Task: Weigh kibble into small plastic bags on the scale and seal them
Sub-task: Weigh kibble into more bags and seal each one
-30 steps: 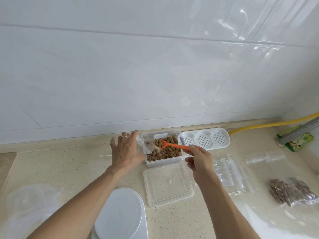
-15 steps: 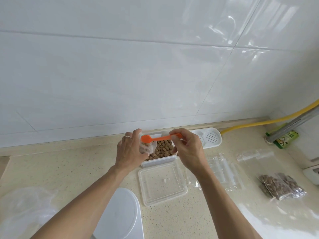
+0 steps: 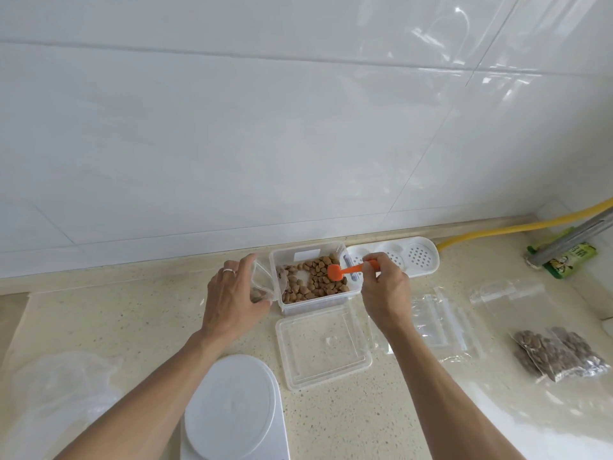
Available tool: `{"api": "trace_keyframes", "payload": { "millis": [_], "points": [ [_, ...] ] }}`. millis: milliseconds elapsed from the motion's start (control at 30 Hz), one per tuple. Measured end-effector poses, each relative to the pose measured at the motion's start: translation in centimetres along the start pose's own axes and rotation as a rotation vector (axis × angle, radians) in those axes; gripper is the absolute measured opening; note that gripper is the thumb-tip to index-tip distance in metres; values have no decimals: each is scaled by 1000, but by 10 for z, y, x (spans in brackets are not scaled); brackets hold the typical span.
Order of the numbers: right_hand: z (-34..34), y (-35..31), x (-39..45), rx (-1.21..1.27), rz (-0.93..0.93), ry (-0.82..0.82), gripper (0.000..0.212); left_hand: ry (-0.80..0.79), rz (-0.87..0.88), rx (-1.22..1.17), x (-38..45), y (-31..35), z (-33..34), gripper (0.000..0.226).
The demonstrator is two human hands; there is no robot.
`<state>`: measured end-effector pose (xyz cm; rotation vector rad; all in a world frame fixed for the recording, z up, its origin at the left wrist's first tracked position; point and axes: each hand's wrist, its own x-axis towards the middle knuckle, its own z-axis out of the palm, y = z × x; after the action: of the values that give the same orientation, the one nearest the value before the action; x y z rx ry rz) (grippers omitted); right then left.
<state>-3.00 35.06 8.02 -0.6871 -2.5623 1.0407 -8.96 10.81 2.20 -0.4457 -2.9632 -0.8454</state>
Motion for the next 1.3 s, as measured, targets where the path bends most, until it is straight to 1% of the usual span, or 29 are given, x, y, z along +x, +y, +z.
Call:
{"api": "trace_keyframes", "payload": {
  "millis": [100,200,267,400,500,633,733,833,933,1033,1100,1200,1233,1300],
  "points": [
    [13,3,-2,-124,-60,-74,18,0,15,-1,-2,-5,0,83],
    [24,5,-5,-71,-13,-171,17,3,34,3,-4,-7,1,83],
    [27,6,-5,17,74,-206,17,5,51,13,-5,-9,3,83],
    [29,6,-5,238,332,-263,17,3,60,24,-4,-13,5,83],
    [32,8,-8,361,431,-225,15,-24,60,36,-1,-16,7,85],
    [30,12,-9,510,524,-91,16,-33,76,43,5,-13,4,84],
    [24,14,-6,598,592,-39,17,-8,105,55,12,-3,-1,79],
    [13,12,-3,689,612,-11,18,-30,118,126,22,4,-4,71],
    [2,3,1,746,572,1,18,-70,85,158,32,13,-7,66],
    [-8,-14,3,712,457,-14,18,-127,74,153,37,28,-9,70],
    [-13,-29,-2,612,309,-67,16,-168,64,101,37,36,-9,75],
    [-17,-45,-13,439,39,-236,14,-210,28,-34,34,44,-8,83],
    [-18,-48,-17,393,-27,-279,14,-215,20,-64,32,46,-8,84],
    [-22,-50,-21,338,-90,-287,14,-211,16,-105,29,47,-8,83]
  ]
}}
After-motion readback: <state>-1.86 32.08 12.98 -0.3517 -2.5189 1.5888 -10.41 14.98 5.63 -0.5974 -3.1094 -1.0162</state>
